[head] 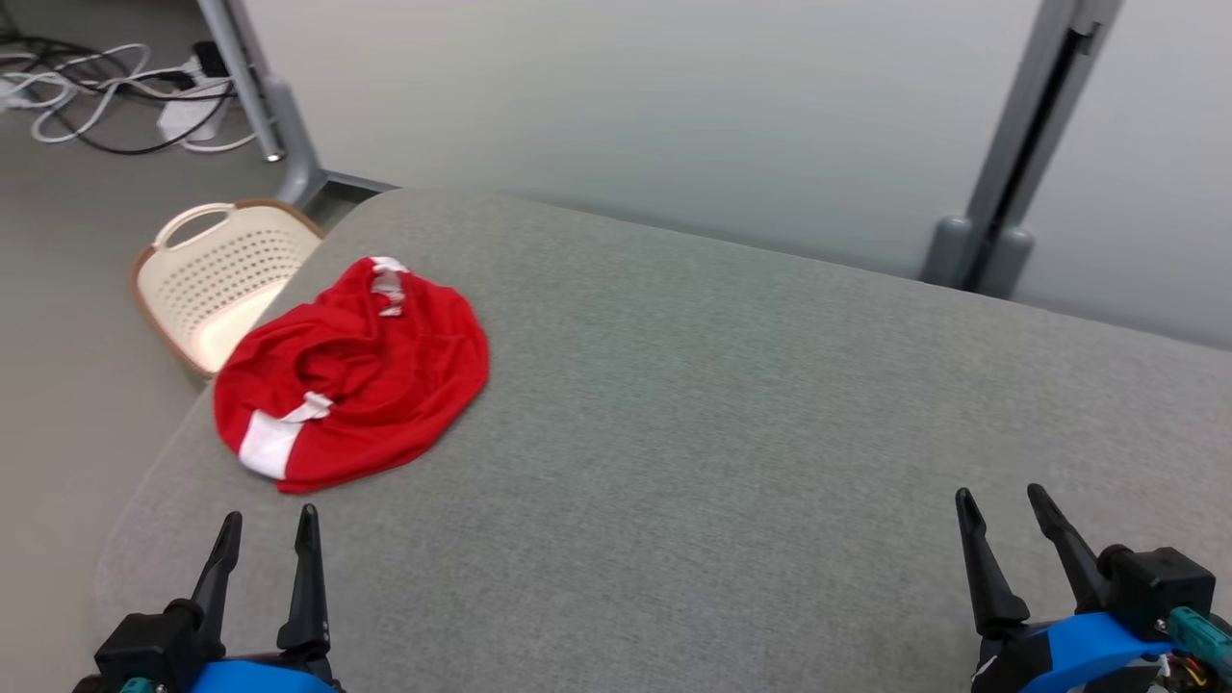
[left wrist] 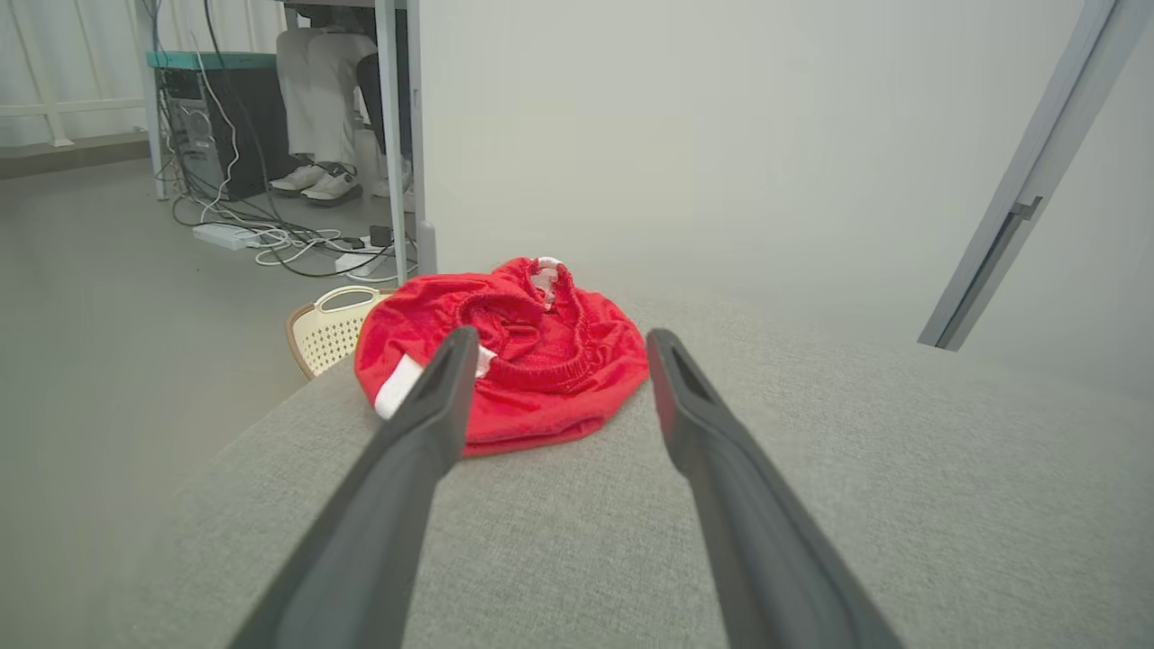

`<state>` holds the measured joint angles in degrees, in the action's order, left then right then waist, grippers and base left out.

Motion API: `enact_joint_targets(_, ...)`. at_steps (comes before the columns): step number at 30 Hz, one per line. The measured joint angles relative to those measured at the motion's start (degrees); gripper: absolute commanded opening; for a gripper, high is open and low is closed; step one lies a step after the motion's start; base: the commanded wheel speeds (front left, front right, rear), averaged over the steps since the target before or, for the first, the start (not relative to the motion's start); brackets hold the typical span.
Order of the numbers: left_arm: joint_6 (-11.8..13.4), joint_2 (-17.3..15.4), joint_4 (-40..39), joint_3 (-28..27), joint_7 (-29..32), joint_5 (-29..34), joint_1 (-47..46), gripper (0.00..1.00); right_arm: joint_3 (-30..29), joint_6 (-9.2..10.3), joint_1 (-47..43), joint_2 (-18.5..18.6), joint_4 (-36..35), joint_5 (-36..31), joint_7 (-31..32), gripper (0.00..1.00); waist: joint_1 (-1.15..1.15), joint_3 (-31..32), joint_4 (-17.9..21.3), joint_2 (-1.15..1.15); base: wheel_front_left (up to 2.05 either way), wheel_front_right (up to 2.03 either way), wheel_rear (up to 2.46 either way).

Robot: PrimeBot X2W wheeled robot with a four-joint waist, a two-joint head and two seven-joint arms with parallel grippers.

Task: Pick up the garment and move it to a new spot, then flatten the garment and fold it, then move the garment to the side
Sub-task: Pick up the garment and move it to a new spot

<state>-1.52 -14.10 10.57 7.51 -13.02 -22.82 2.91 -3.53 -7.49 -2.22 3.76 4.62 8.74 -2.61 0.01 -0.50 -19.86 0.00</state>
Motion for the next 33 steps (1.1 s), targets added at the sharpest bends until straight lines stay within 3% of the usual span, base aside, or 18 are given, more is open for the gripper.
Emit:
enact_joint_targets(9,0.7,-0.1,-0.9,-0.4,0.1,-0.9,1.5,1.0,1.5,0.0,0.0,0.1,-0.9,-1.5,-1.1,1.0,0.0,0.6,-4.7,0.0,0.0,0.0,0.0)
enact_joint_targets(23,0.8,0.3,-2.3,-1.2,0.1,-3.5,1.7,1.0,1.2,0.0,0.0,-0.2,-1.3,-2.9,-3.3,1.0,0.0,0.4,-6.3,0.0,0.0,0.0,0.0)
enact_joint_targets(28,-0.6,-1.8,-6.6,-2.0,5.3,-6.2,-2.1,1.0,1.1,0.0,0.0,-0.3,-2.0,-2.7,-2.5,1.0,0.0,-0.5,-6.7,0.0,0.0,0.0,0.0)
enact_joint_targets(33,-0.9,-6.2,-10.3,-2.8,16.3,-8.6,-8.3,1.0,1.4,0.0,0.7,-0.2,-3.3,-2.7,-1.6,1.0,0.0,-2.5,-6.6,0.0,0.0,0.0,0.0)
